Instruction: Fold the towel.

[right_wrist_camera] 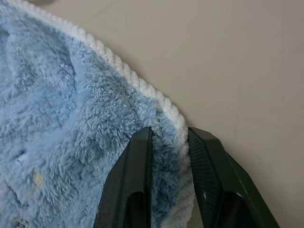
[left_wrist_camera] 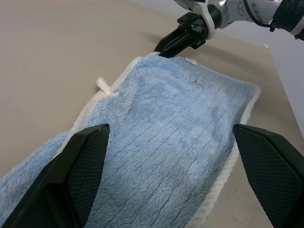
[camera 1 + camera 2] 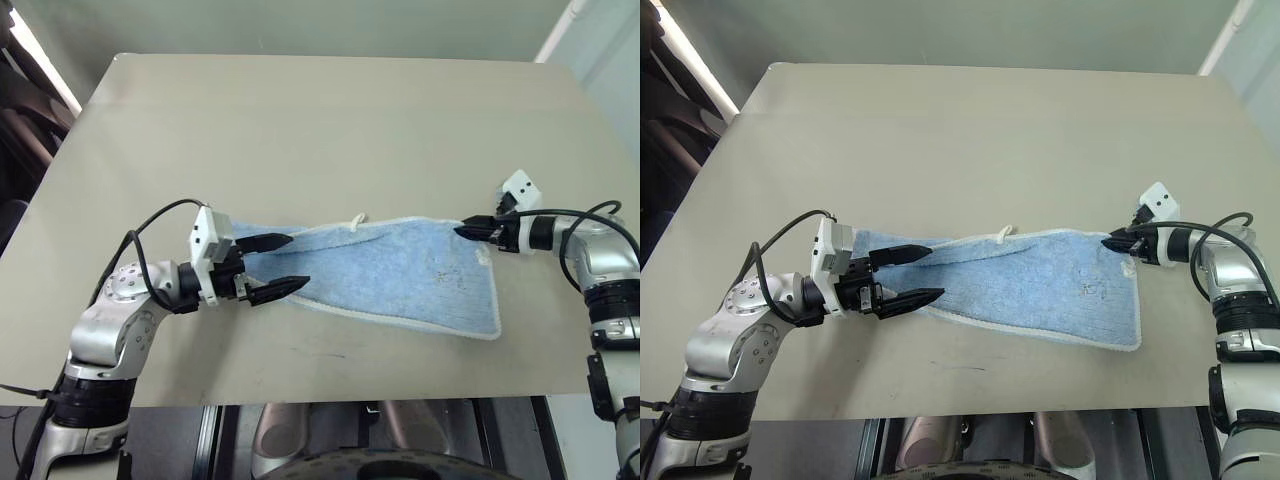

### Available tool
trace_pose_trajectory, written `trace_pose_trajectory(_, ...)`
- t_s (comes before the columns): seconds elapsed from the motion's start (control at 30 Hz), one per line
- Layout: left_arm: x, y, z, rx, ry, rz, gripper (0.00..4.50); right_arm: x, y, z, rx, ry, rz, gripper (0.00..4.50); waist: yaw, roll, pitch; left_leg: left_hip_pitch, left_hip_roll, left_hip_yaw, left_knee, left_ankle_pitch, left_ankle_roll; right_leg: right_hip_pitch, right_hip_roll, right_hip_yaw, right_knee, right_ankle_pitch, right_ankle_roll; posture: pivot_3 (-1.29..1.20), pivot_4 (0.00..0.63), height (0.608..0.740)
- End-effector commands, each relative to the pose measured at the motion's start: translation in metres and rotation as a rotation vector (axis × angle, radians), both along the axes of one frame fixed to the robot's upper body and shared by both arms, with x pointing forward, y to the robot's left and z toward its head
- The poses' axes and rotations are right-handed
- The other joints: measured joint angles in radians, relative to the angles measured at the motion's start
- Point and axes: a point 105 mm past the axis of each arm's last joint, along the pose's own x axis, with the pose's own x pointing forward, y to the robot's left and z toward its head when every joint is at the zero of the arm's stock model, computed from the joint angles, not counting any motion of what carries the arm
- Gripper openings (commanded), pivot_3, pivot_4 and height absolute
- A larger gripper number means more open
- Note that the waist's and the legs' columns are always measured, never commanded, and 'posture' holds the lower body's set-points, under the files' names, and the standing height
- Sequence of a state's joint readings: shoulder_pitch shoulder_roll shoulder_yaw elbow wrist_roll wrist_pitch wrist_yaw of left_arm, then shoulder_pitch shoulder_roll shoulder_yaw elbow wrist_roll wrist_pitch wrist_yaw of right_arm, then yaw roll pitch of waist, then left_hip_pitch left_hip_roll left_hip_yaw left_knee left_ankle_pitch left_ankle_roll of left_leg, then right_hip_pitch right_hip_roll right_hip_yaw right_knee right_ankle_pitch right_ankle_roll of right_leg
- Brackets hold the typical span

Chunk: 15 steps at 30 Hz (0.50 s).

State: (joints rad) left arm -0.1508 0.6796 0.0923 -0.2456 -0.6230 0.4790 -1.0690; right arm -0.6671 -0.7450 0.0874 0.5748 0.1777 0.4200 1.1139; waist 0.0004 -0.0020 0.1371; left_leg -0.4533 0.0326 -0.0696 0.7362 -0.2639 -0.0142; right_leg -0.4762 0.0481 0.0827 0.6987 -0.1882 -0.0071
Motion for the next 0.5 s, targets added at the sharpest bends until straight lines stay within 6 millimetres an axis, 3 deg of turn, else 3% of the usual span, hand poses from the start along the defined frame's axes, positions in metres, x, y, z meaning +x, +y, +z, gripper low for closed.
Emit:
trace_pose_trajectory(0.03,-0.003,-0.004,0.006,0.011,-0.048,-0.028,4.50,0.005,-0.005,0.009,-0.025,-0.025,0.012,1.20,0.000,0.000,0.000,0.000,0.000,0.000,0.000,0.000,0.000,0.000,0.000,0.000,0.000,0.000,0.000,0.00,0.150,0.697)
trace_pose_trajectory(0.13,-0.004,-0.004,0.005,0.014,-0.050,-0.029,4.50,0.007,-0.006,0.008,-0.024,-0.015,0.014,0.63,0.000,0.000,0.000,0.000,0.000,0.000,0.000,0.000,0.000,0.000,0.000,0.000,0.000,0.000,0.000,0.00,0.150,0.697)
trace_pose_trajectory(0.2,-0.004,-0.004,0.005,0.014,-0.051,-0.029,4.50,0.007,-0.006,0.006,-0.028,-0.010,0.022,0.02,0.000,0.000,0.000,0.000,0.000,0.000,0.000,0.000,0.000,0.000,0.000,0.000,0.000,0.000,0.000,0.00,0.150,0.697)
trace_pose_trajectory(0.37,-0.004,-0.002,0.004,0.017,-0.052,-0.025,4.50,0.007,-0.007,0.005,-0.045,-0.011,0.047,0.02,0.000,0.000,0.000,0.000,0.000,0.000,0.000,0.000,0.000,0.000,0.000,0.000,0.000,0.000,-0.001,0.00,0.150,0.697)
trace_pose_trajectory(0.5,-0.003,-0.001,0.004,0.015,-0.056,-0.020,4.50,0.010,-0.010,0.019,-0.036,-0.056,0.045,0.02,0.000,0.000,0.000,0.000,0.000,0.000,0.000,0.000,0.000,0.000,0.000,0.000,0.000,0.001,-0.001,0.00,0.150,0.697)
